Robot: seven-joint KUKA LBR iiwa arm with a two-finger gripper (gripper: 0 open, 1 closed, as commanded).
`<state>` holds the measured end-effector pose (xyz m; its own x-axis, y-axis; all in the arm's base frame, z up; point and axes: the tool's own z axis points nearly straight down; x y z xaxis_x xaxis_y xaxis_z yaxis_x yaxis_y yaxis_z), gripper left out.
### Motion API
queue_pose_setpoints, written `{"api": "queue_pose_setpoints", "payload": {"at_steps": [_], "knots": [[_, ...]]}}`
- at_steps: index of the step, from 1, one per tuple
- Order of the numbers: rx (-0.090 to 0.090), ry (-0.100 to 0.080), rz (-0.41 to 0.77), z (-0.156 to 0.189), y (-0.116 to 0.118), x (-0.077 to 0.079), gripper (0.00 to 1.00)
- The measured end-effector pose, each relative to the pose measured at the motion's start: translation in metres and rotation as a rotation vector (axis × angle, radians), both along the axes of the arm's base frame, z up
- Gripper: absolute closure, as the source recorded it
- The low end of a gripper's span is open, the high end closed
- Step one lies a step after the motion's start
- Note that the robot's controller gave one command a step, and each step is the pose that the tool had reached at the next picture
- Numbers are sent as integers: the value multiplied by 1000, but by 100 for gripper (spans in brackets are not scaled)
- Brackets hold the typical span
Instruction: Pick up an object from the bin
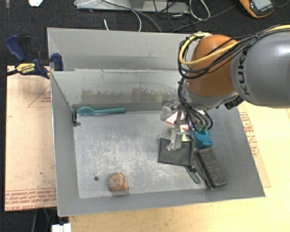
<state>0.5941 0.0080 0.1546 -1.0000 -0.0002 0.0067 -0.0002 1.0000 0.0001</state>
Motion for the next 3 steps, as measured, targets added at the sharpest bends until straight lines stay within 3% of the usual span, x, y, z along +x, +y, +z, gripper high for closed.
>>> {"api": "queue_pose_setpoints", "payload": {"at_steps": [1, 2, 3], "knots": [[0, -11, 2, 3, -1, 1, 0], [0, -1, 56, -85, -66, -34, 0], [0, -21, 100, -27, -68, -48, 0]]}}
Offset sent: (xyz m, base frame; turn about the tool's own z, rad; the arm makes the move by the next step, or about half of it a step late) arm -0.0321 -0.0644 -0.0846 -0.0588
